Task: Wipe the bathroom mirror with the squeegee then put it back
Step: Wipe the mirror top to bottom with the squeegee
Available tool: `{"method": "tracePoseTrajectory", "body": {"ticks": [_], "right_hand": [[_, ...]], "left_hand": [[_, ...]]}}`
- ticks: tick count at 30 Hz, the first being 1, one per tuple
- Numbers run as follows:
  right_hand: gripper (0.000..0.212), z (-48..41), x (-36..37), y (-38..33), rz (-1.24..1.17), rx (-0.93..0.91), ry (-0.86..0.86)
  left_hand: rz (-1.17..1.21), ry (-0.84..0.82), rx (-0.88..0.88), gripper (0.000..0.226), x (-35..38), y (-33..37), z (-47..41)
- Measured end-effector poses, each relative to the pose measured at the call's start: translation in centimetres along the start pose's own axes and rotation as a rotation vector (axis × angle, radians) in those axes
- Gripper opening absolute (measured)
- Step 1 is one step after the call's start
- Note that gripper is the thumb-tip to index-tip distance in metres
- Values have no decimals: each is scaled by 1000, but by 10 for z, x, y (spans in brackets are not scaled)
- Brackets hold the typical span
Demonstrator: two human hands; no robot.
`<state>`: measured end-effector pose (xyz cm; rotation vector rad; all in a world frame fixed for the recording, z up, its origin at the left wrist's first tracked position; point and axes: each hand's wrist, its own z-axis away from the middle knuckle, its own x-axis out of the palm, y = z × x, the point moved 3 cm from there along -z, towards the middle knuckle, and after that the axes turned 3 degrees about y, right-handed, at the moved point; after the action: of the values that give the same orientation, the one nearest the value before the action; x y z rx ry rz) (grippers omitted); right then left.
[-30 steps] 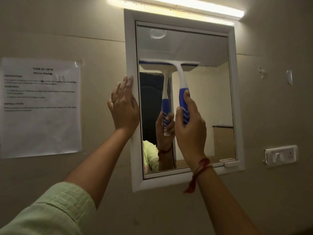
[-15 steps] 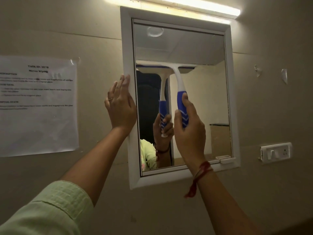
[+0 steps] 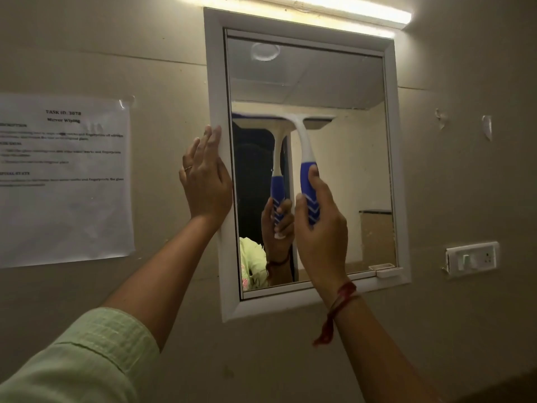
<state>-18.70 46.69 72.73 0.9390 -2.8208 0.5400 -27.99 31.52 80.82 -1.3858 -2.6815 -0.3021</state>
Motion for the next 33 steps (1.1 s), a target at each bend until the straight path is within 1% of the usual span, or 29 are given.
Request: {"method": "tracePoseTrajectory", "body": {"ticks": [5, 13, 20, 28, 33], "right_hand": [[47, 56, -12, 15, -45, 48, -75], [47, 7, -4, 0, 6, 25, -6], [44, 74, -13, 18, -42, 61, -110], [44, 28, -1, 10, -17, 32, -56], [44, 81, -12, 26, -55, 91, -136]], "left_hand": [[9, -4, 5, 44, 0, 2, 0], [-5, -14, 7, 45, -3, 4, 0], [0, -12, 6, 44, -2, 3, 5], [11, 2, 11, 43, -2, 2, 5], [15, -2, 17, 43, -3, 3, 6]]}}
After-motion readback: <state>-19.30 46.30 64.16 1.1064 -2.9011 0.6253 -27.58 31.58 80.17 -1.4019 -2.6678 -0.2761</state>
